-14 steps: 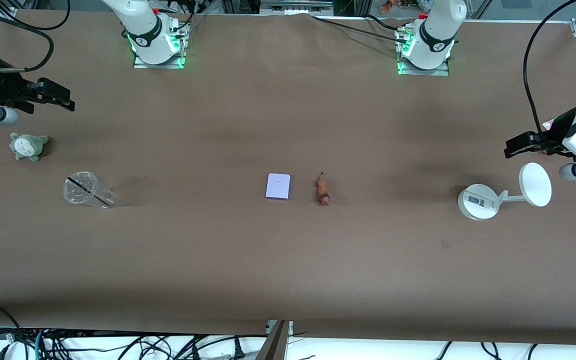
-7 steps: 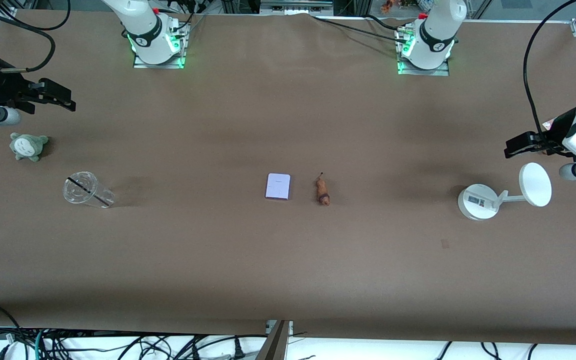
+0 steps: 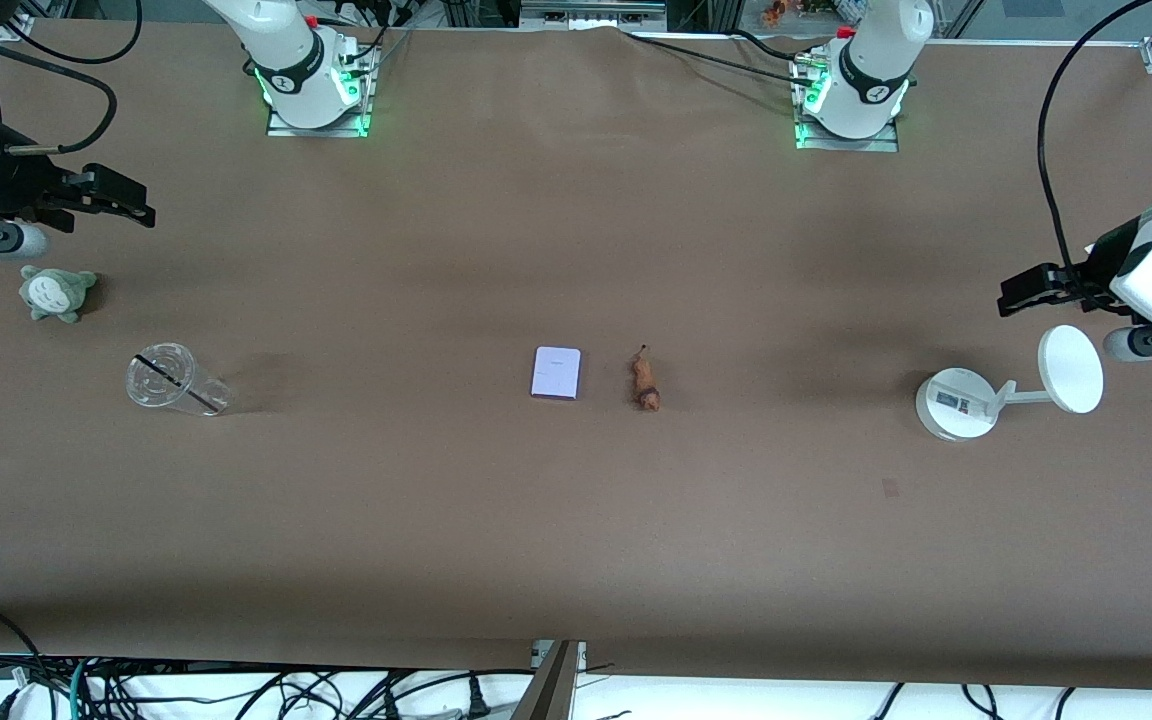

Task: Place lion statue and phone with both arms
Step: 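Reach the left gripper toward the brown lion statue, then grasp the lion statue with the left gripper and lift it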

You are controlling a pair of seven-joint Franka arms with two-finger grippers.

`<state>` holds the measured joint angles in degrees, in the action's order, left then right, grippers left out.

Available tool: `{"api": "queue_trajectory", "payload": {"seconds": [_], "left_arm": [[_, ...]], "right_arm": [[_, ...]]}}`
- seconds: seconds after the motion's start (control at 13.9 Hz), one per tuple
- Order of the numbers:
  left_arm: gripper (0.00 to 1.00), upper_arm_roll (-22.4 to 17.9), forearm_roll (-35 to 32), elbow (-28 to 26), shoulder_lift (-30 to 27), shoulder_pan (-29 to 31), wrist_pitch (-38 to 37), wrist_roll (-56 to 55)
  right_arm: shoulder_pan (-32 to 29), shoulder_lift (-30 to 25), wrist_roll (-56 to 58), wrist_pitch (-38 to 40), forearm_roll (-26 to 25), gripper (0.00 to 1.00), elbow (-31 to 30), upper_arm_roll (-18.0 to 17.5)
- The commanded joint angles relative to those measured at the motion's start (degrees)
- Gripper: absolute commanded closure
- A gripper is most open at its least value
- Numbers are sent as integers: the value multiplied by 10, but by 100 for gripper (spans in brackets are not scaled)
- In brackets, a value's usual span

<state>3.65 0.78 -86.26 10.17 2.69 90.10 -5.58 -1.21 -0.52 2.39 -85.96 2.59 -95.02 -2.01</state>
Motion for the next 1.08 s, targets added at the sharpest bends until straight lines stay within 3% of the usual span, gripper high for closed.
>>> {"api": "queue_trajectory", "payload": {"seconds": [0.0, 0.29, 0.72, 1.01], "left_arm": [[0, 4, 22, 21, 24, -10, -5, -27], [0, 4, 36, 21, 53, -78, 17, -114], [0, 3, 26, 19, 151, -203, 195, -257], [0, 2, 25, 13, 228, -256, 311, -273]], "right_arm": [[9, 4, 0, 8, -11, 0, 14, -2], [13, 8, 2, 6, -11, 0, 14, -2], [11, 9, 1, 7, -11, 0, 14, -2], [13, 9, 1, 8, -11, 0, 14, -2]]}}
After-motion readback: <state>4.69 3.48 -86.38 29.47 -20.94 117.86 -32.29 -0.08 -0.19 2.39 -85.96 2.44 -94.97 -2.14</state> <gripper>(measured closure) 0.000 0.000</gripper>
